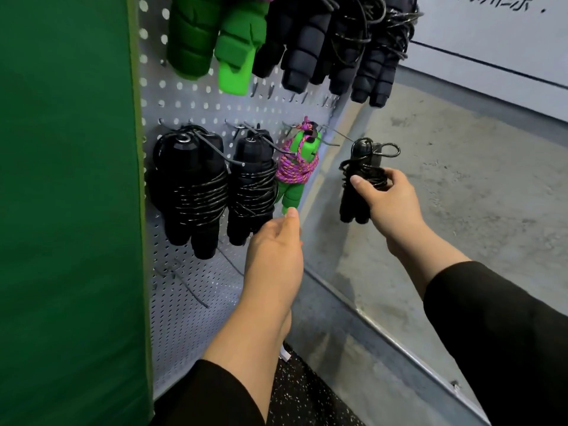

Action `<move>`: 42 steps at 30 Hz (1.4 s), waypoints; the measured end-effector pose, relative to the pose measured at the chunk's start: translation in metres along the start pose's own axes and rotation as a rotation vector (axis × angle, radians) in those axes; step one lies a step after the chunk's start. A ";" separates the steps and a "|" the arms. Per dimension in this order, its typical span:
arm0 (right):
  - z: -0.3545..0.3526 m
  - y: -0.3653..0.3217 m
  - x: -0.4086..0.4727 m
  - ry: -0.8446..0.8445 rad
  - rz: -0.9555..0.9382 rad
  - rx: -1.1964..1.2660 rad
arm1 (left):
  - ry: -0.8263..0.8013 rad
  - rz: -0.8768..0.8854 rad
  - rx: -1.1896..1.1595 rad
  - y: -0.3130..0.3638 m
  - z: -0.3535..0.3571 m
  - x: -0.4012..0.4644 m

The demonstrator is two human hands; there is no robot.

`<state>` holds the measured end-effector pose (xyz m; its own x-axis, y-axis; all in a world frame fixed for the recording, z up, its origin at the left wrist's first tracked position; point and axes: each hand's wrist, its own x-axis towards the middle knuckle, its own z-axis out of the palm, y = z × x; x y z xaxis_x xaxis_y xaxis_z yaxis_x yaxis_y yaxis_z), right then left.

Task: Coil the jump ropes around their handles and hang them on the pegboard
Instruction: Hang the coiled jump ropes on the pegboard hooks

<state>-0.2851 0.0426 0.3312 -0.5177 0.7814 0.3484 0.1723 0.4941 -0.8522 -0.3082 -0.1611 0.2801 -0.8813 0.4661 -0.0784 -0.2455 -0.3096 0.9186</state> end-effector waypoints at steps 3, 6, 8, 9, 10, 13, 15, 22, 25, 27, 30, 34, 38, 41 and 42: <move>0.003 0.003 0.005 -0.008 0.008 -0.010 | -0.010 0.007 0.023 -0.002 0.001 -0.001; 0.006 0.005 0.009 -0.033 -0.015 -0.032 | -0.029 0.017 0.037 -0.004 0.001 -0.003; 0.010 0.004 0.010 -0.046 -0.035 -0.038 | -0.050 0.009 0.045 -0.006 0.001 -0.003; 0.012 0.005 0.013 -0.057 -0.041 -0.041 | -0.057 -0.001 0.055 -0.006 0.001 -0.003; 0.015 0.004 0.014 -0.067 -0.044 -0.040 | -0.063 -0.005 0.074 -0.006 0.000 -0.003; 0.022 0.001 0.018 -0.091 -0.045 -0.025 | -0.069 0.013 0.143 -0.007 -0.004 0.000; 0.028 -0.002 0.022 -0.099 -0.031 -0.004 | -0.076 0.014 0.150 -0.006 -0.005 0.000; 0.046 -0.010 0.028 -0.139 -0.020 0.003 | -0.077 -0.028 0.165 -0.002 -0.004 -0.003; 0.050 -0.012 0.034 -0.183 -0.016 0.023 | -0.073 -0.028 0.194 0.000 -0.002 -0.006; 0.052 -0.012 0.036 -0.184 -0.012 0.020 | -0.076 -0.036 0.212 0.001 -0.001 -0.007; 0.055 -0.010 0.036 -0.187 0.012 0.021 | -0.068 -0.029 0.236 0.001 0.000 -0.007; 0.051 -0.007 0.033 -0.201 0.054 -0.020 | -0.054 -0.027 0.243 -0.001 0.001 -0.006; 0.034 0.011 -0.007 -0.153 0.081 -0.090 | -0.067 -0.056 0.263 -0.002 0.003 -0.010; 0.022 0.043 -0.073 -0.172 0.106 -0.096 | -0.075 -0.065 0.310 -0.005 0.006 -0.015; 0.017 0.056 -0.098 -0.199 0.120 -0.096 | -0.081 -0.054 0.343 -0.009 0.007 -0.017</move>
<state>-0.2390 -0.0131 0.2425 -0.6418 0.7509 0.1553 0.3167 0.4440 -0.8382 -0.2880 -0.1603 0.2761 -0.8326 0.5423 -0.1124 -0.1293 0.0069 0.9916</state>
